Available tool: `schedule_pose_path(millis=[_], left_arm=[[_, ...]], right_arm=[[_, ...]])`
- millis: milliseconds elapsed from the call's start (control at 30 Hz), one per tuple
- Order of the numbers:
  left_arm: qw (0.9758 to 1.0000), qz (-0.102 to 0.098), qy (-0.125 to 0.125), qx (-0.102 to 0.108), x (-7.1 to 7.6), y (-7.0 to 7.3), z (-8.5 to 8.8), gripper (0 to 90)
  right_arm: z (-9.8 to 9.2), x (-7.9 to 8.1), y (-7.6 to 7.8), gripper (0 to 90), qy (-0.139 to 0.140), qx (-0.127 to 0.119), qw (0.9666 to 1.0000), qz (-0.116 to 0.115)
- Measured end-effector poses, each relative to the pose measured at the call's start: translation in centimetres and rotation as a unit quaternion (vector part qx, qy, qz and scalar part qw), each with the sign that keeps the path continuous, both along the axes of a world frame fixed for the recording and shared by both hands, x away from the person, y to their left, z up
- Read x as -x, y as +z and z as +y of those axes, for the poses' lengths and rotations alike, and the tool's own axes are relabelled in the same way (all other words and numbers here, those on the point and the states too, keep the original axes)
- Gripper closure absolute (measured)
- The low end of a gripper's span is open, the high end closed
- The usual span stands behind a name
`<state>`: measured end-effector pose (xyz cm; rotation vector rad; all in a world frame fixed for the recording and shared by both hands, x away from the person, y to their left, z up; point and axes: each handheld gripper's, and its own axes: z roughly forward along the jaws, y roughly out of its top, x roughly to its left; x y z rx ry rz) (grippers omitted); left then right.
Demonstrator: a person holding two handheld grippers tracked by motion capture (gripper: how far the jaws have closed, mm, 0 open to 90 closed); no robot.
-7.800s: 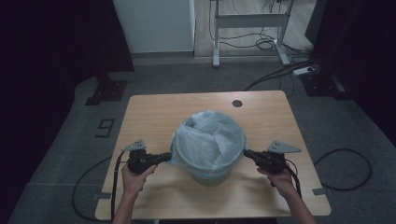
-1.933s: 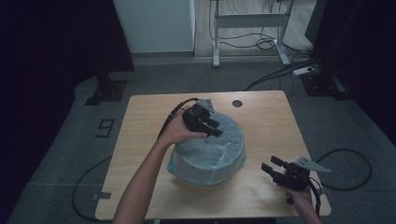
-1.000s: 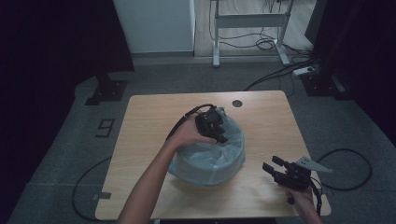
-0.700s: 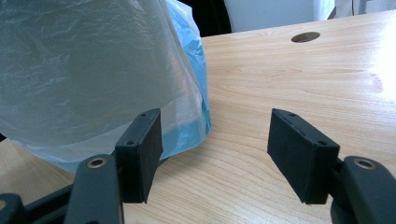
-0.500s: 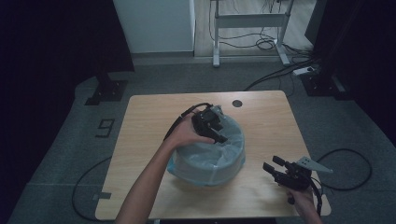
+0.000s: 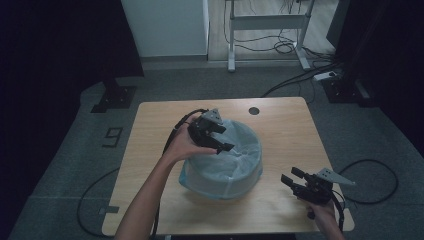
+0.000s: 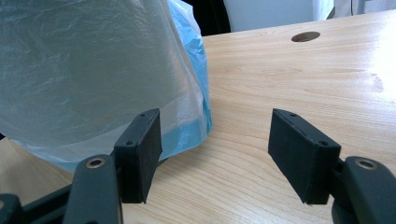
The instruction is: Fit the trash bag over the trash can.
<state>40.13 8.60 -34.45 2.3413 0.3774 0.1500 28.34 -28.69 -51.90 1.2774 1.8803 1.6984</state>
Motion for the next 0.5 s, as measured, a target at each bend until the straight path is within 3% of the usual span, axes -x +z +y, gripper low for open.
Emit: schedule_pose_path(millis=[233,500], left_arm=[[0.999,-0.013,0.023,0.035,1.2,0.3,2.7,28.3],[0.9959,-0.037,0.045,0.069,3.8,0.7,6.4,28.4]], right_arm=[[0.0,0.0,0.0,34.2,0.0,0.002,1.0,0.0],[0.0,0.1,-0.1,34.2,-0.003,0.006,1.0,0.0]])
